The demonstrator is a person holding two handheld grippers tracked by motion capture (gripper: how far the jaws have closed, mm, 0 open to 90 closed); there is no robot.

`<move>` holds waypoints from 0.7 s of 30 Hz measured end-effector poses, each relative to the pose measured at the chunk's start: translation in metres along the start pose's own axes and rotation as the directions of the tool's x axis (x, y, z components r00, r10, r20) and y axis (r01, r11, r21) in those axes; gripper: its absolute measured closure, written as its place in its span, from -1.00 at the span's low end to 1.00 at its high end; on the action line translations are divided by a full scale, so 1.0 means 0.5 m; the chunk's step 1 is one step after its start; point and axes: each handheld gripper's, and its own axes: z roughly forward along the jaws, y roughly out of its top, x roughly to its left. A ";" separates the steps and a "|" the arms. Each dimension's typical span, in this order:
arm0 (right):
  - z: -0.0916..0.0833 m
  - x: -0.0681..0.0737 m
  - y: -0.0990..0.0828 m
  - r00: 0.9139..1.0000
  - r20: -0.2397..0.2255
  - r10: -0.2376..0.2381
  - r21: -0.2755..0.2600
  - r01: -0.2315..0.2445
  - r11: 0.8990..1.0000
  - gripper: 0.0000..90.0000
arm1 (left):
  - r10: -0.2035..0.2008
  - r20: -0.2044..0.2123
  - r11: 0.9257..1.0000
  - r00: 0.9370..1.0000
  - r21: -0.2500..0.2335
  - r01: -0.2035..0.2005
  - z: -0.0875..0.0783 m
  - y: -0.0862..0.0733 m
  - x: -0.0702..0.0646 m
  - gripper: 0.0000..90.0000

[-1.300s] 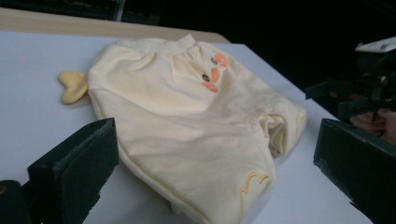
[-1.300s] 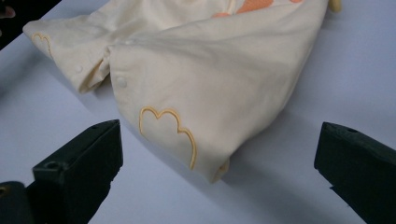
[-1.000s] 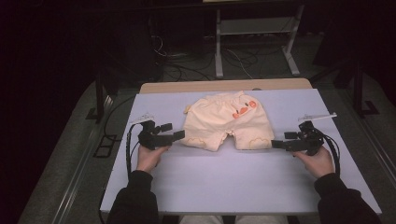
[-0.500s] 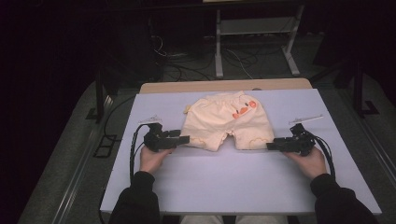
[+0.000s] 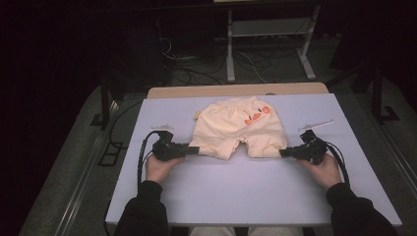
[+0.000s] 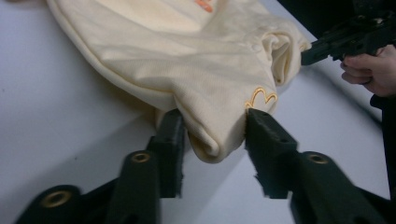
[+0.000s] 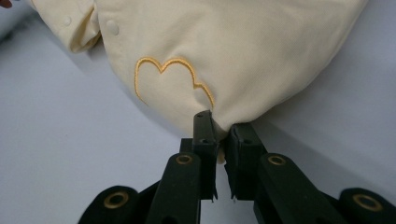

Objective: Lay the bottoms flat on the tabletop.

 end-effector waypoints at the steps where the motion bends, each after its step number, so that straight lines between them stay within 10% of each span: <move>1: -0.001 0.001 0.000 1.000 -0.002 0.002 -0.005 -0.002 1.000 0.85 | 0.010 0.000 1.000 1.000 0.013 -0.010 0.001 0.000 -0.001 0.40; 6: -0.007 0.005 0.002 1.000 -0.013 0.012 -0.009 -0.012 1.000 0.87 | -0.006 0.016 0.999 1.000 0.036 0.006 0.002 0.005 0.000 0.78; 21: -0.073 0.030 0.026 0.992 -0.128 0.004 -0.146 -0.022 0.989 0.97 | 0.007 0.076 1.000 0.997 0.003 -0.007 -0.016 0.056 -0.035 0.82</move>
